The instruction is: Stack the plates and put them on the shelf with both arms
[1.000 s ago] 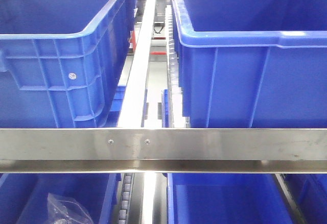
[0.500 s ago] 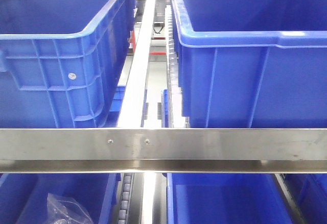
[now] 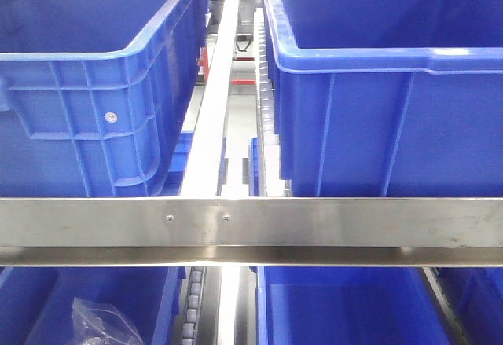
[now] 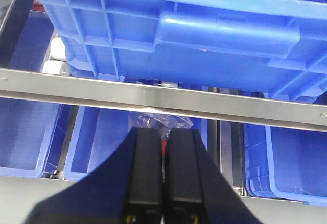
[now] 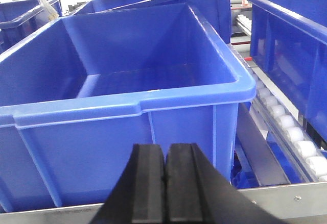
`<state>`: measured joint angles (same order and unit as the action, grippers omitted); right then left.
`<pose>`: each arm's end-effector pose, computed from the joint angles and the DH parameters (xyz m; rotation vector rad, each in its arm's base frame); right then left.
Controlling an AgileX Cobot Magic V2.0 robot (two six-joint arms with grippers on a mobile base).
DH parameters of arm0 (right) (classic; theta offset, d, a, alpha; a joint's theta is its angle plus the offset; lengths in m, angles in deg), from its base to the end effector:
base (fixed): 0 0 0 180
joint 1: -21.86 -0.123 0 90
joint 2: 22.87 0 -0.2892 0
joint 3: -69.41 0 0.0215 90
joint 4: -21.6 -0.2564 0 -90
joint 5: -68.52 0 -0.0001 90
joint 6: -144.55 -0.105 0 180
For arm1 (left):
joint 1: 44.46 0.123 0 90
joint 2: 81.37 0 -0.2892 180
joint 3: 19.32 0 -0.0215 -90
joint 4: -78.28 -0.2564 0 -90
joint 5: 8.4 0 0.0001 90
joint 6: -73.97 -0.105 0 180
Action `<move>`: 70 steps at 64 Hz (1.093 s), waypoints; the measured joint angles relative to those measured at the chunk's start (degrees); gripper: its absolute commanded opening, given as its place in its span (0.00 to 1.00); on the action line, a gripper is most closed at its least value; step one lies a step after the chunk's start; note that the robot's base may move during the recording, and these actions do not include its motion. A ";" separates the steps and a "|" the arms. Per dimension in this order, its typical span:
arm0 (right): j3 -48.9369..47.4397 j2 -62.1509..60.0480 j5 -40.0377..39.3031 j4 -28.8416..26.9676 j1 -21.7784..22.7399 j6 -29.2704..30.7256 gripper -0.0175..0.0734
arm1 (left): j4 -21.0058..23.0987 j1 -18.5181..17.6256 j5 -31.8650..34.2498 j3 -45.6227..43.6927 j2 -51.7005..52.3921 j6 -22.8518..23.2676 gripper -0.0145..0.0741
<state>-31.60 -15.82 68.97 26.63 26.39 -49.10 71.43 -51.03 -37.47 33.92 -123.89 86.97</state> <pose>0.0719 -0.0058 0.2040 0.1734 1.4998 0.0568 0.1301 -0.0089 0.2544 -0.0414 2.1750 -0.0722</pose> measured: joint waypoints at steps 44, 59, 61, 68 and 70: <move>0.00 0.00 0.00 -0.05 0.00 -0.10 0.25 | -0.23 -0.12 19.97 24.05 34.46 0.00 0.26; 0.00 0.00 -0.45 -0.05 0.00 -0.10 0.25 | 0.65 -0.12 20.30 24.58 35.10 0.00 0.26; 0.00 0.00 -0.45 -0.05 0.00 -0.10 0.25 | 0.75 -0.12 20.30 24.58 35.10 0.00 0.26; 0.00 0.00 -0.45 -0.05 0.00 -0.10 0.25 | 0.75 -0.12 20.30 24.58 35.10 0.00 0.26; 0.00 0.00 -0.45 -0.05 0.00 -0.10 0.25 | 0.75 -0.12 20.30 24.58 35.10 0.00 0.26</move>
<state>-31.60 -15.82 68.52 26.58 26.39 -49.20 72.18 -51.14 -17.17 58.49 -88.79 86.97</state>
